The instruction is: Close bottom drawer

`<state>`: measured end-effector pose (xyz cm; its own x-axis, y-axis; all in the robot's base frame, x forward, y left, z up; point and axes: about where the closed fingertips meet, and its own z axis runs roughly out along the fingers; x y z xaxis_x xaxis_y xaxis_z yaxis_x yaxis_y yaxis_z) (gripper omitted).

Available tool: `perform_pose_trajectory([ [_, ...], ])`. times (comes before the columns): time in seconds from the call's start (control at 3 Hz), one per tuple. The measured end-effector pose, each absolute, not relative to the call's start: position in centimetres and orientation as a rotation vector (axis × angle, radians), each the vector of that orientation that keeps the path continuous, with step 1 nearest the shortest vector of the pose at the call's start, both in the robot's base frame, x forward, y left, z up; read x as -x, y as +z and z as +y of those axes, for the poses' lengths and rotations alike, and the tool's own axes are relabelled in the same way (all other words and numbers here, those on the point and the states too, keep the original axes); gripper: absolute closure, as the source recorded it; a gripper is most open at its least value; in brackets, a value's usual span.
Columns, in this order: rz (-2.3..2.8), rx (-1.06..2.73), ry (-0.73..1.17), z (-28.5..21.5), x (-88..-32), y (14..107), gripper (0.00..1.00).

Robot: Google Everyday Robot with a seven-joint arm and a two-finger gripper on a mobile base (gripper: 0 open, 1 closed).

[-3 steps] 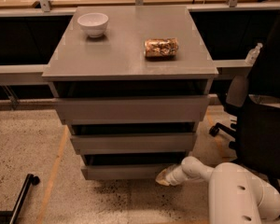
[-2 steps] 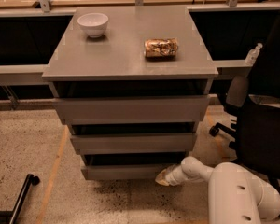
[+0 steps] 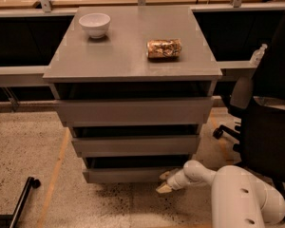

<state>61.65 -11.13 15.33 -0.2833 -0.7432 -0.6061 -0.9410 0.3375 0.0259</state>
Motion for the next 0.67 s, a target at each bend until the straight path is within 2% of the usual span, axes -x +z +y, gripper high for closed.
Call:
perform_pose_trajectory([
  [0.33,2.111,1.473,0.532,-10.94,-61.5,15.18,0.0],
  [0.67,2.111,1.473,0.532,-10.93,-61.49,15.17,0.0],
])
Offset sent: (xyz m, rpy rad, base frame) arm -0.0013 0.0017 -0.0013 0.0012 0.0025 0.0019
